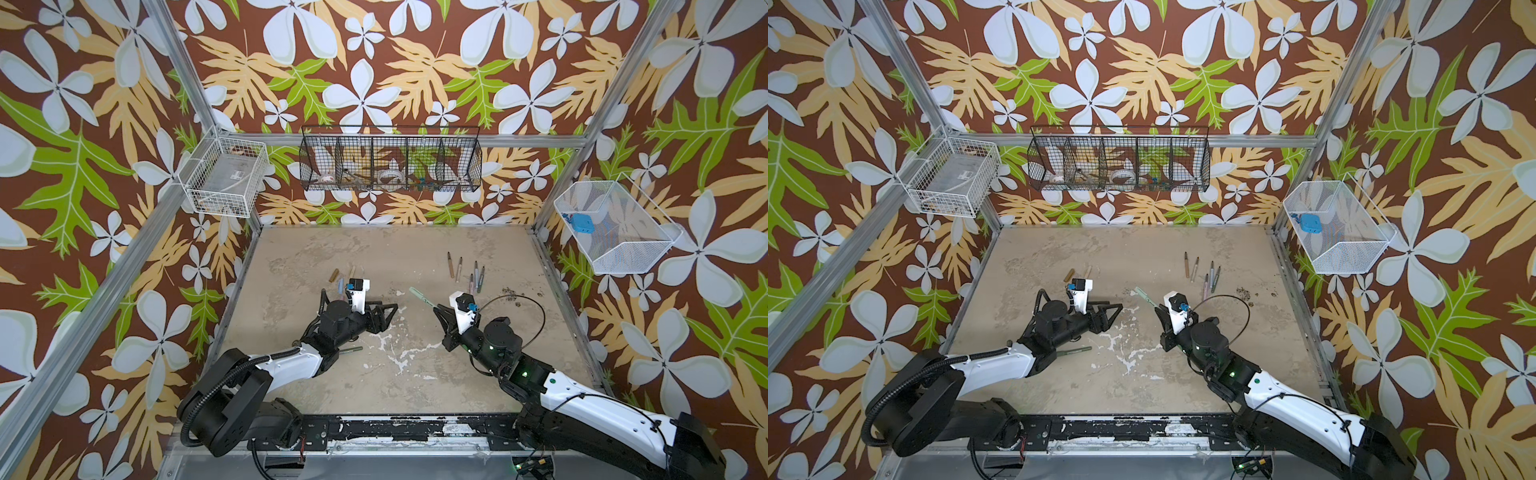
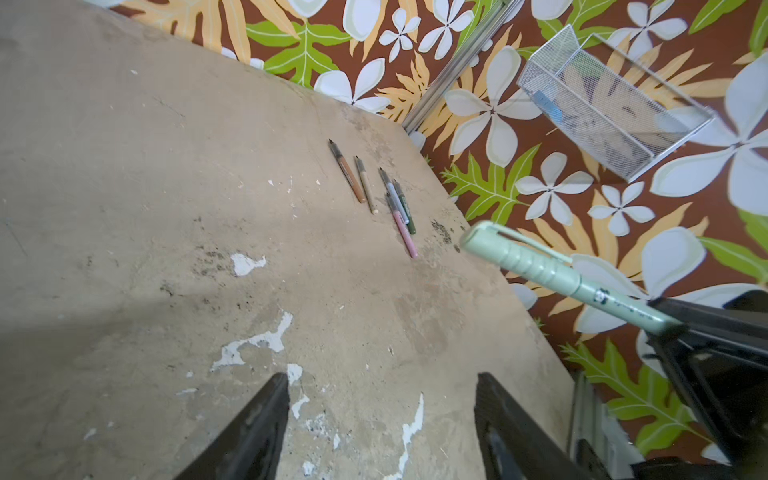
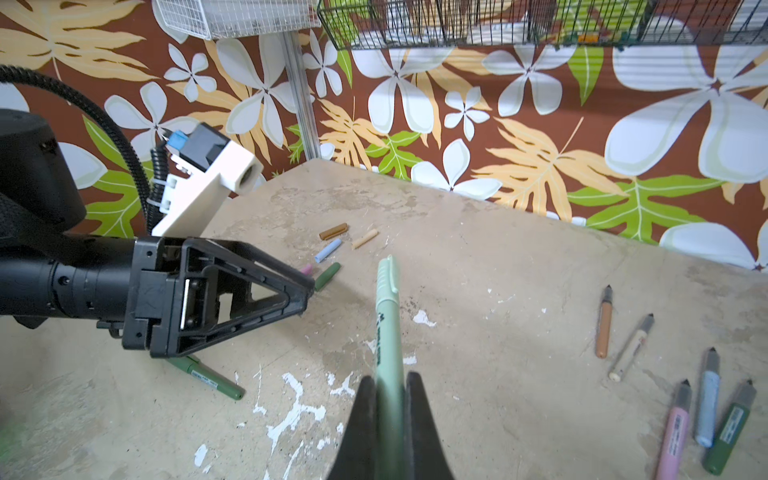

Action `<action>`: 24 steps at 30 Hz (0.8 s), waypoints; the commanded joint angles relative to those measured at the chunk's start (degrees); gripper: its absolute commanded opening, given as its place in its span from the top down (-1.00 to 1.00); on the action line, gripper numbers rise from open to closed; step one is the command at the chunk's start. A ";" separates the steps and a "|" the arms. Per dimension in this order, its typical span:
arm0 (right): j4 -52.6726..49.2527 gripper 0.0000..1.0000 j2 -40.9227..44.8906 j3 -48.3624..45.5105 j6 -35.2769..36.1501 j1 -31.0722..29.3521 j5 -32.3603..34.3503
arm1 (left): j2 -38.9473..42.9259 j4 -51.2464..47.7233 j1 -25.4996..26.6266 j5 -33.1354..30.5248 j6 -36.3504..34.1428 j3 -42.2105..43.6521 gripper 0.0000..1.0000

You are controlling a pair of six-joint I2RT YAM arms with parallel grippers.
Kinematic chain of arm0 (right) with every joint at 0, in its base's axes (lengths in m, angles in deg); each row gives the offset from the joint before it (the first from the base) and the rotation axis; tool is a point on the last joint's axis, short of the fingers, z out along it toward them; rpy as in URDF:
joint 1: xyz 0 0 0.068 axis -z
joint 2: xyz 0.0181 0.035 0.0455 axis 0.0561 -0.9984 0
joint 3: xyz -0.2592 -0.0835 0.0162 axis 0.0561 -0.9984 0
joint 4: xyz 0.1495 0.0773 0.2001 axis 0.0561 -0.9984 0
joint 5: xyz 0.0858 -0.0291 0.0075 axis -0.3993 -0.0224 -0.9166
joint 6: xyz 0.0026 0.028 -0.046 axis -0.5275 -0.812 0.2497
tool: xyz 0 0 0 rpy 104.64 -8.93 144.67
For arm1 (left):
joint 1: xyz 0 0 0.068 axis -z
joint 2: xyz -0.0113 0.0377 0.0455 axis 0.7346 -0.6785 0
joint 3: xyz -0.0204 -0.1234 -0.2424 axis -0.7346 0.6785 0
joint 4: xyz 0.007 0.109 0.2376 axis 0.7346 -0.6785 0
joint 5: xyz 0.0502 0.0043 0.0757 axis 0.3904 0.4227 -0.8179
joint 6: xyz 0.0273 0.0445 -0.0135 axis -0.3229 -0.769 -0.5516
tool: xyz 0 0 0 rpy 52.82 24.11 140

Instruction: Open the pen caps

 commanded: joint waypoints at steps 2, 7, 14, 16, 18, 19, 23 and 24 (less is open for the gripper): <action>7.88 1.00 -1.89 0.65 3.02 -0.14 -1.58 | -0.59 14.34 -2.48 9.19 10.02 2.74 -0.45; 8.23 1.00 -5.55 4.60 3.02 -0.13 -4.73 | -0.49 24.45 -3.73 10.89 13.20 6.06 -0.46; 20.94 1.00 -8.29 -0.02 0.68 -0.60 -12.89 | 2.43 34.04 -3.95 9.51 14.75 10.37 -0.52; 24.39 1.00 -8.35 -1.70 -0.06 -0.81 -13.78 | 3.15 34.37 -3.95 9.07 14.58 10.73 -0.54; 25.97 1.00 -8.44 -2.49 -0.48 -0.92 -14.40 | 3.34 35.18 -3.94 9.17 14.66 10.98 -0.55; 26.52 1.00 -8.35 -2.80 -0.70 -1.00 -14.87 | 3.38 35.80 -3.95 9.38 14.79 11.12 -0.55; 30.04 1.00 -7.65 -4.87 -1.05 -1.18 -16.09 | 2.89 37.29 -3.94 9.62 15.34 11.38 -0.55; 30.66 1.00 -7.56 -5.27 -1.10 -1.19 -16.24 | 2.71 37.52 -3.95 9.88 15.51 11.31 -0.53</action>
